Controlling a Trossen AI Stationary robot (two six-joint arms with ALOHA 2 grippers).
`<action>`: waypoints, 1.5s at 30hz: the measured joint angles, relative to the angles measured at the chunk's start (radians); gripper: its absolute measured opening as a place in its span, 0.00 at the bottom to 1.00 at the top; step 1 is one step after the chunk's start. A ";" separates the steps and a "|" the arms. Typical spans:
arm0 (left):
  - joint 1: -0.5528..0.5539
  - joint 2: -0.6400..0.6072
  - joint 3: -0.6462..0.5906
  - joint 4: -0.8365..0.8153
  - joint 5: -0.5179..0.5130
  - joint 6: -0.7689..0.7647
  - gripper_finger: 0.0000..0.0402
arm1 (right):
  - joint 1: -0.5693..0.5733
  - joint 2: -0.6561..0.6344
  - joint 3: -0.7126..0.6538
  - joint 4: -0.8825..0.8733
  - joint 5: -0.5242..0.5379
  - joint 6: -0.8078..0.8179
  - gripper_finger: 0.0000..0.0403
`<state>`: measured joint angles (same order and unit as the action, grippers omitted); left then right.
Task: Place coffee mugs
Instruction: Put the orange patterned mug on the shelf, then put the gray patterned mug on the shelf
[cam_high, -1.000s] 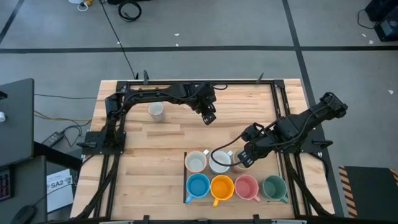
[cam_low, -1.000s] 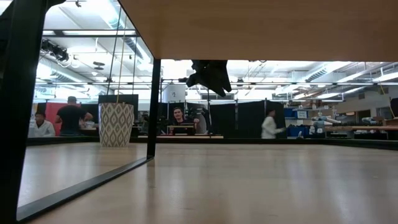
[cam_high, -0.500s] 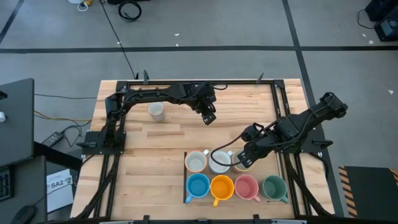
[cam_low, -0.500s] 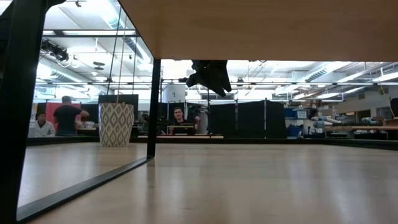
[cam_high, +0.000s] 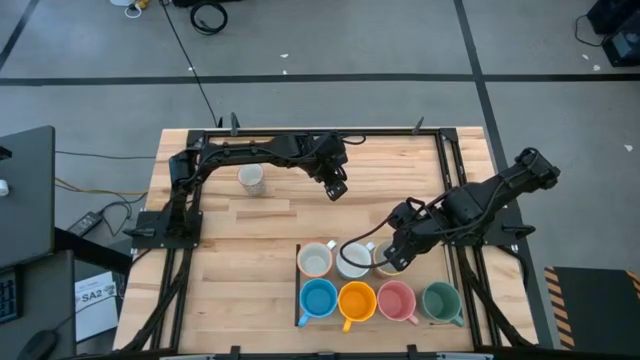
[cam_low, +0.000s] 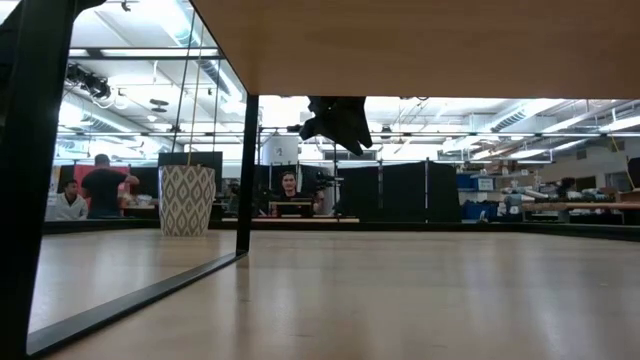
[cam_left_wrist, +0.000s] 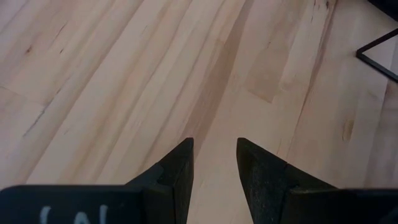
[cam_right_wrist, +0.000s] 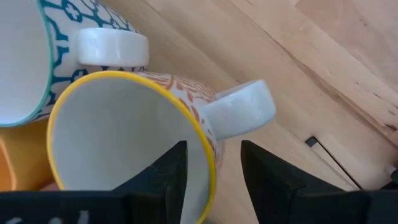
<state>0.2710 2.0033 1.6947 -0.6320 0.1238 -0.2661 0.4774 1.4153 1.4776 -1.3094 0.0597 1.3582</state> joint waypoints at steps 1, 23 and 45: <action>0.000 0.000 0.000 0.000 0.000 0.000 0.32 | 0.000 -0.002 0.000 0.001 -0.001 0.000 0.39; 0.000 -0.001 0.000 -0.001 0.000 0.062 0.32 | -0.024 -0.221 0.000 0.003 0.203 -0.122 0.38; 0.172 -0.292 0.000 -0.421 -0.004 0.346 0.32 | -0.484 -0.173 -0.003 0.057 0.029 -0.962 0.38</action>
<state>0.4430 1.7110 1.6943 -1.0530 0.1199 0.0803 -0.0062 1.2419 1.4744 -1.2527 0.0889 0.3962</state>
